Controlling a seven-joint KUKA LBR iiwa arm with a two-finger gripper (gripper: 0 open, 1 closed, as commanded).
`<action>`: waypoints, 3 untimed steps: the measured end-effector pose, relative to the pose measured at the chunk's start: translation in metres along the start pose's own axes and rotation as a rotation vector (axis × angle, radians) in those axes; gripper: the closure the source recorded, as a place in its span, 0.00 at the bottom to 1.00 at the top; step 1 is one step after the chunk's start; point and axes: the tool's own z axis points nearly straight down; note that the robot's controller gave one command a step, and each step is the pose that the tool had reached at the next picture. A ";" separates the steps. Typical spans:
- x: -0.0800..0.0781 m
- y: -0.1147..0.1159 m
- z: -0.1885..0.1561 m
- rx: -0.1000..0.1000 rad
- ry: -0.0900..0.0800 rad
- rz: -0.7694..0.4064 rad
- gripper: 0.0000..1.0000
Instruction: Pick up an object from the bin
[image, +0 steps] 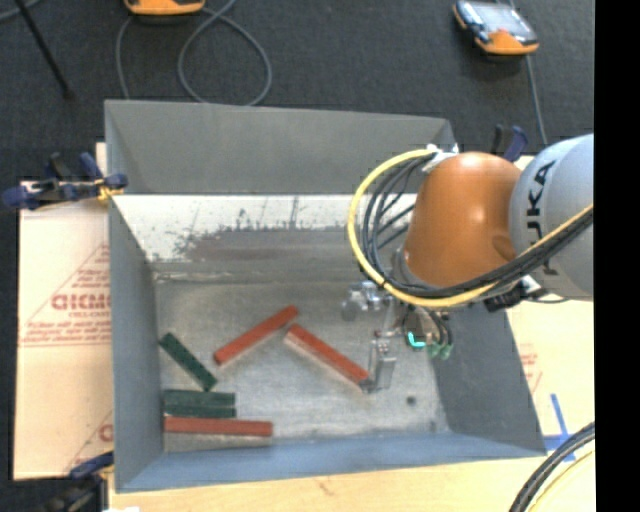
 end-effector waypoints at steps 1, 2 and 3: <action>0.000 -0.015 0.130 -0.002 -0.001 0.052 0.00; -0.003 -0.015 0.125 -0.001 -0.009 0.052 1.00; -0.016 0.000 -0.067 -0.002 -0.017 0.103 1.00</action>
Offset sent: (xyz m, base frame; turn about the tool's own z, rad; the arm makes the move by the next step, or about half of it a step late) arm 0.0008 -0.0150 -0.1259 0.0596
